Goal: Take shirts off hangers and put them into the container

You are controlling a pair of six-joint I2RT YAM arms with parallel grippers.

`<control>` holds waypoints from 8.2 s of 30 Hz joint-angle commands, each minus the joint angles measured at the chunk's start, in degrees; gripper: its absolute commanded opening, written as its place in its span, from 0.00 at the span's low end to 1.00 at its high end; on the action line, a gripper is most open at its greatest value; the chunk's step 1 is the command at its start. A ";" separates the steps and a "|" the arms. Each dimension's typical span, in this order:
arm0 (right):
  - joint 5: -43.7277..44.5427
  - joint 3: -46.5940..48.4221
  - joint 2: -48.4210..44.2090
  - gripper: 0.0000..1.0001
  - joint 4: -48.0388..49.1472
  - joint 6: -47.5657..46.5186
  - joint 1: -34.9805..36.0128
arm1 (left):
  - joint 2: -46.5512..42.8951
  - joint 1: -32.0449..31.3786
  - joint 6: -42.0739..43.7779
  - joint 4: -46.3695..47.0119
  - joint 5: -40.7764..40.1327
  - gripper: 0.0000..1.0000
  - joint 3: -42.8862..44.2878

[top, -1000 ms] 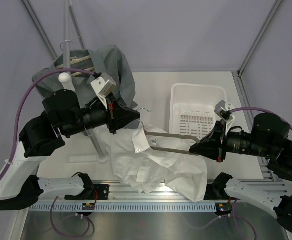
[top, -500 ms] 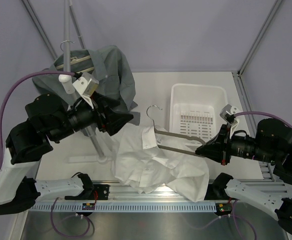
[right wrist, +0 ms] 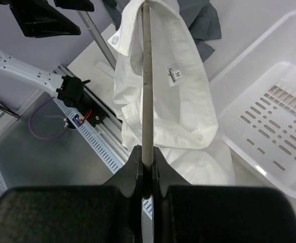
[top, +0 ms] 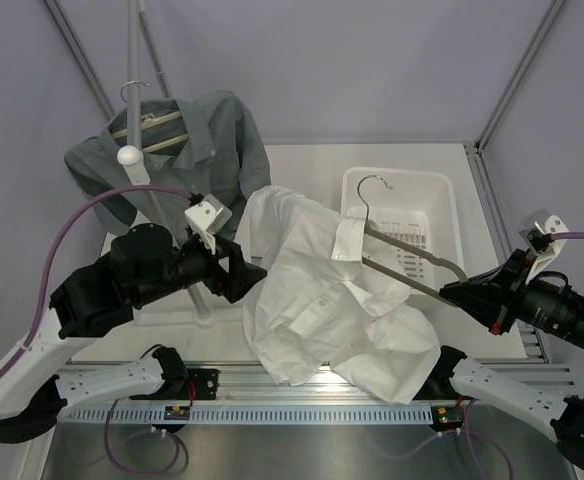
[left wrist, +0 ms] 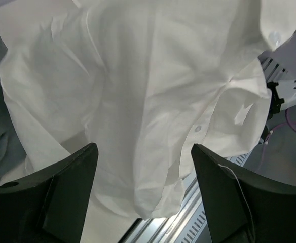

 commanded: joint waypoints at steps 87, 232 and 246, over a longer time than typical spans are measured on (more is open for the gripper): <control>1.91 3.26 -17.08 0.00 -17.90 18.94 -0.85 | 28.43 15.55 -0.90 4.35 -47.73 0.00 23.14; -7.23 -30.31 2.97 0.99 46.01 3.20 -0.32 | 23.34 -13.71 -29.56 32.90 -29.44 0.98 -34.69; -6.70 -32.34 -11.53 0.99 37.74 4.79 -0.41 | 42.58 -3.54 -27.89 12.32 -33.11 0.99 -10.24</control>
